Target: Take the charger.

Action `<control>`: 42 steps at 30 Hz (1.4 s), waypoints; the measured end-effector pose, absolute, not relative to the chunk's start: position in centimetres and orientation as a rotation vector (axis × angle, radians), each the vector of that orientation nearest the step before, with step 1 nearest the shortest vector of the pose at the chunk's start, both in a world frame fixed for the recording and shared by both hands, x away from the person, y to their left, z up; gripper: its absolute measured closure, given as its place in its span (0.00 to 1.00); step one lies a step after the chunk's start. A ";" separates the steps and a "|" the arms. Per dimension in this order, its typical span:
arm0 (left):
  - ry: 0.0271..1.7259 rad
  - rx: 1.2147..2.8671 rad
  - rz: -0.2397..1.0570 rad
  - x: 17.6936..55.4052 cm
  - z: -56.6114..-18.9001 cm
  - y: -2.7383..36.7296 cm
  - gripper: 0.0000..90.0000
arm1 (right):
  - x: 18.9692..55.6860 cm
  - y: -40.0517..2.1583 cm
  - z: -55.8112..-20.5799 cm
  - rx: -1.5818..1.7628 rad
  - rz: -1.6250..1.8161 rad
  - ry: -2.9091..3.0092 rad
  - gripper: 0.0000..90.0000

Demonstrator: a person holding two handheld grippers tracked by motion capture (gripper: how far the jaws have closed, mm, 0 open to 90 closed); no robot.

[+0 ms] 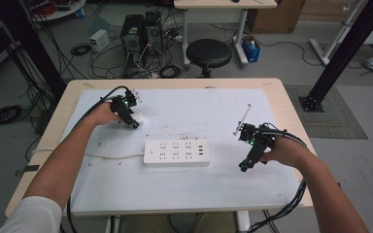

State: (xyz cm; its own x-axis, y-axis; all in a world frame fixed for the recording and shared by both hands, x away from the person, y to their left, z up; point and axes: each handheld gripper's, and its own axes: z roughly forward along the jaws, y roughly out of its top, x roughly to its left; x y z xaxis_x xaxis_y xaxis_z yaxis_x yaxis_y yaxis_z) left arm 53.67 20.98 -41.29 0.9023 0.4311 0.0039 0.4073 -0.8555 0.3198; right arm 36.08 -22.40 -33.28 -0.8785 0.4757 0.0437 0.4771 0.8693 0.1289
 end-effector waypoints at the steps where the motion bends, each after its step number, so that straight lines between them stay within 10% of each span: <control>1: 0.615 2.760 0.108 53.7 -41.3 21.0 0.43 | 36.0 -22.4 -33.3 -0.780 -0.216 -3.023 0.01; 42: 0.597 2.568 0.258 39.1 -28.1 20.9 0.47 | 35.4 -23.9 -33.3 -0.840 -0.311 -3.065 0.01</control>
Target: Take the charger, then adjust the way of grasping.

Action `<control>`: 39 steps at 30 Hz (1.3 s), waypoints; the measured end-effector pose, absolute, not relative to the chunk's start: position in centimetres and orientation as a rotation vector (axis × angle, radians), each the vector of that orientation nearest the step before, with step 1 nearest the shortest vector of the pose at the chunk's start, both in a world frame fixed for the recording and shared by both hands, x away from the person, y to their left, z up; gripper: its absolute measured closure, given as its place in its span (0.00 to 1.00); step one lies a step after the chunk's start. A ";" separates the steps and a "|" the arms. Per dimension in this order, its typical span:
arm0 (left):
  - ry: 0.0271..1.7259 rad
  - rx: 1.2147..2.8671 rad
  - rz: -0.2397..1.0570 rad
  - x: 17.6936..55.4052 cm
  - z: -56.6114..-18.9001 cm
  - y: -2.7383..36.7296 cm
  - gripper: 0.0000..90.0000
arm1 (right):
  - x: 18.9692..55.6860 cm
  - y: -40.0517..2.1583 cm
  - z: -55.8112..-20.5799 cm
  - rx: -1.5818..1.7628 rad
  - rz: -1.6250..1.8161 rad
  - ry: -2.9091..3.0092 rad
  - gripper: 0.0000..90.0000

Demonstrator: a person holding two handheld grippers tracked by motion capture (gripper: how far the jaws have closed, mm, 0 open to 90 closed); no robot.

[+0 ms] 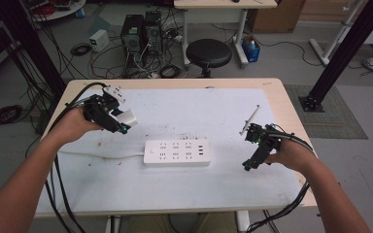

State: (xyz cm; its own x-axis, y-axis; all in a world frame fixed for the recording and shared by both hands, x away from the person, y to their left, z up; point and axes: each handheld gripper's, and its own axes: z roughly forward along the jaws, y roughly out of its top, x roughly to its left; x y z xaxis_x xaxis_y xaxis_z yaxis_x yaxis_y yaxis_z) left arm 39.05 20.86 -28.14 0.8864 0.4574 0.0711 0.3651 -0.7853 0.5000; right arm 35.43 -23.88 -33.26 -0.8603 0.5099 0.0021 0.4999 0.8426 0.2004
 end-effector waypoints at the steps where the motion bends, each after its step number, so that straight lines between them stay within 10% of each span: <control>1: 0.590 2.568 0.259 38.5 -27.9 20.8 0.47 | 35.4 -23.9 -33.3 0.800 0.302 2.968 0.01; 39: 0.301 2.568 0.241 35.1 -26.4 14.2 0.47 | 32.7 -23.0 -32.9 0.830 0.587 2.913 0.01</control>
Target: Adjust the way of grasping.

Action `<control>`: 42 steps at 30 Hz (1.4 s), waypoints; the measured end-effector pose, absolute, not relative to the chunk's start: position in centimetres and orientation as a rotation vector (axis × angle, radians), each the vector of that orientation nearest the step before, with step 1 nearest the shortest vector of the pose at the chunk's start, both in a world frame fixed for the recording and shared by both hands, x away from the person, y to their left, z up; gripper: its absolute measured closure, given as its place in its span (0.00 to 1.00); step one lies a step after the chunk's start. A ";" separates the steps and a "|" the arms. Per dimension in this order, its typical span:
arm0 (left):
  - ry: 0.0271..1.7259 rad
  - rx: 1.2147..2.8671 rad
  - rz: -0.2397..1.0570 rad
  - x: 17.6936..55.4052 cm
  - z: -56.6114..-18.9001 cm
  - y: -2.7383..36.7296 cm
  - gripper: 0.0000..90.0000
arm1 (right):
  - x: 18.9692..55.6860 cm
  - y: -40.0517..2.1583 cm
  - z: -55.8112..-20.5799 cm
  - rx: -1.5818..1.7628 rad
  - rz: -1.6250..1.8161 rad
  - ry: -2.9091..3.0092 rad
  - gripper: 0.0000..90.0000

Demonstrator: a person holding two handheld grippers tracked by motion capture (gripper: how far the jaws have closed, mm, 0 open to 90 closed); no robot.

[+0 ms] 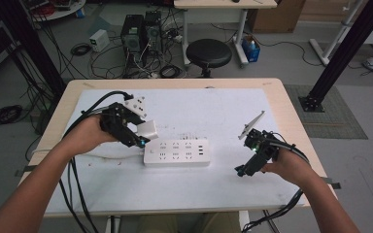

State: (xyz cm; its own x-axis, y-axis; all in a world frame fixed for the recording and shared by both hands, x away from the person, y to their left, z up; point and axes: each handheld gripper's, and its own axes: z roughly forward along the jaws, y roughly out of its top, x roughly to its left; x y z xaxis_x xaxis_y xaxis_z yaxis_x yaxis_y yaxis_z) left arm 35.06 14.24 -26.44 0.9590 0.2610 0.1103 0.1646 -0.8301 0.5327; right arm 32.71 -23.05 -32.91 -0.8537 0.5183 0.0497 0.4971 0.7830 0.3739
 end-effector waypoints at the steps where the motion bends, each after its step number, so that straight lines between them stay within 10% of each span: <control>1: 0.288 2.569 0.242 35.1 -26.5 14.0 0.47 | 32.6 -22.9 -32.8 0.833 0.611 2.915 0.01; 42: -0.018 2.540 0.295 34.6 -27.5 5.9 0.47 | 34.3 -18.6 -32.2 1.495 1.855 2.709 0.05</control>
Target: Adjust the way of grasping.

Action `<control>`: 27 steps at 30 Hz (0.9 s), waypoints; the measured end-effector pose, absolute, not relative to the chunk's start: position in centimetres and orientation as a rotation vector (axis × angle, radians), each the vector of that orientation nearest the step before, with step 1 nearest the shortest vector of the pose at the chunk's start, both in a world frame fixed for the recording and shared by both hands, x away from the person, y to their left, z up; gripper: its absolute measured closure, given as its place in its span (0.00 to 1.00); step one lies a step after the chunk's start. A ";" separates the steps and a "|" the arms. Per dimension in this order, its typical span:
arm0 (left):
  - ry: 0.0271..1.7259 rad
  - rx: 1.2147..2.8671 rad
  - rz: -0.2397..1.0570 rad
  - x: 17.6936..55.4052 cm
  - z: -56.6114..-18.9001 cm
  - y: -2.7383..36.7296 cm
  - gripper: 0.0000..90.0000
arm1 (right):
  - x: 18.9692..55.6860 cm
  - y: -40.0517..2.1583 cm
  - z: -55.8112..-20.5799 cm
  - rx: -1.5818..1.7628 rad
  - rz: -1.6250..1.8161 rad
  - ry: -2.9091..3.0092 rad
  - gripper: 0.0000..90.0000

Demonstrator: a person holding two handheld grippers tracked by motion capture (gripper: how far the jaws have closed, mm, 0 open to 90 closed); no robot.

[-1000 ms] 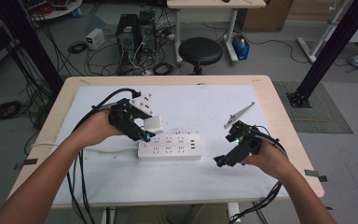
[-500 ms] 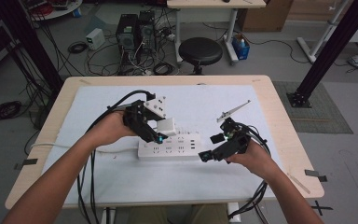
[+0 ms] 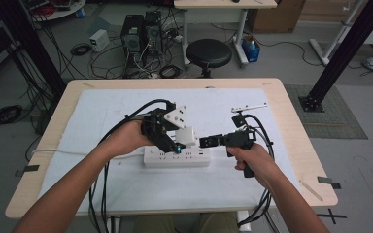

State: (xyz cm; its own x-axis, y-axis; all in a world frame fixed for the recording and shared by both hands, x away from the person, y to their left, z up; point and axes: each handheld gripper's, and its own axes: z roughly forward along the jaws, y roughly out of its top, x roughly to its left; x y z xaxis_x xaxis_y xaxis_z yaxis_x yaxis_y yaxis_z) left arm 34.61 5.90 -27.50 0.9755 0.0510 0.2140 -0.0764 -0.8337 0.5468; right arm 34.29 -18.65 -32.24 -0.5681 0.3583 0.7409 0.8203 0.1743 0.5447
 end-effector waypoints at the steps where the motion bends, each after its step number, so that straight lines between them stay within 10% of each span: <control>1: -0.020 2.544 0.300 34.6 -27.6 5.7 0.47 | 34.4 -18.6 -32.3 -1.116 -1.375 -2.000 0.05; 27: -0.083 2.555 0.384 33.5 -28.5 3.3 0.47 | 35.9 -17.6 -34.8 -1.193 -1.227 -1.718 0.68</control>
State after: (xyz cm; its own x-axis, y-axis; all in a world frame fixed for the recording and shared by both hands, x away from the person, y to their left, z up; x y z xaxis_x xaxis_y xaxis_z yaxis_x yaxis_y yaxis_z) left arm 33.46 3.30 -28.49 0.9574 0.0200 0.2881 -0.1368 -0.8472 0.5134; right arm 35.93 -17.58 -34.81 -0.3299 0.2790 0.9019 0.9436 0.1264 0.3060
